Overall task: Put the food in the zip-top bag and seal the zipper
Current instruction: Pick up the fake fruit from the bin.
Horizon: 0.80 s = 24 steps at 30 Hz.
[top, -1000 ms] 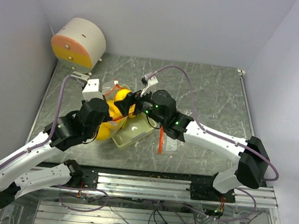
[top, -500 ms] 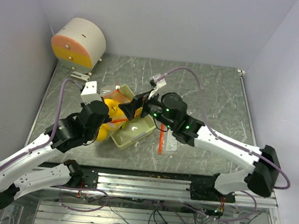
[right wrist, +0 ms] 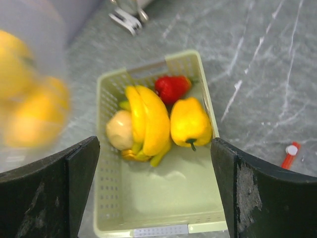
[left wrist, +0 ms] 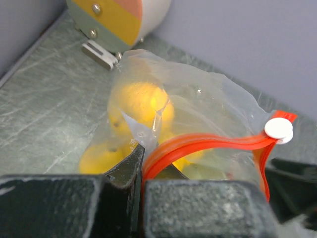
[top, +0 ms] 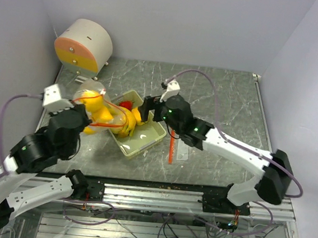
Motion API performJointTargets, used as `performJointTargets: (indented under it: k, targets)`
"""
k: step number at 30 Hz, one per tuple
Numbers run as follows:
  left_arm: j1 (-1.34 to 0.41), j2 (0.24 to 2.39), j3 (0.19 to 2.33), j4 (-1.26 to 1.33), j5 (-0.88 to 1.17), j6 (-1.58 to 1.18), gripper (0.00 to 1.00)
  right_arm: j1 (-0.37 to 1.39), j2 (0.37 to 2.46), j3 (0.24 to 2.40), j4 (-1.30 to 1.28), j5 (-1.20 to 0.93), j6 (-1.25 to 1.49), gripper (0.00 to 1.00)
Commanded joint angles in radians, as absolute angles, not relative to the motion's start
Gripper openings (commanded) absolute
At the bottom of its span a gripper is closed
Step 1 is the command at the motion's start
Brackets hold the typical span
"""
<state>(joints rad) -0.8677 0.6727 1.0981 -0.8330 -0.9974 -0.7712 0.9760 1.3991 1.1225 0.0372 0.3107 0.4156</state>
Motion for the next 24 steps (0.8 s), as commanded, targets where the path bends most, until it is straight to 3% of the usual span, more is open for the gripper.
performJointTargets:
  k: [1, 7, 14, 24]
  targets:
    - [-0.871, 0.595, 1.148, -0.894, -1.126, -0.755, 0.07, 0.959, 1.542, 1.23, -0.095, 0.319, 0.445, 0.93]
    - [-0.871, 0.561, 1.133, -0.889, -1.113, -0.738, 0.07, 0.908, 1.773, 1.371, -0.126, 0.254, 0.55, 0.9]
    - [-0.87, 0.556, 1.123, -0.877, -1.089, -0.706, 0.07, 0.903, 1.97, 1.534, -0.2, 0.326, 0.7, 0.9]
    - [-0.871, 0.538, 1.116, -0.875, -1.077, -0.686, 0.07, 0.905, 2.082, 1.56, -0.204, 0.348, 0.7, 0.87]
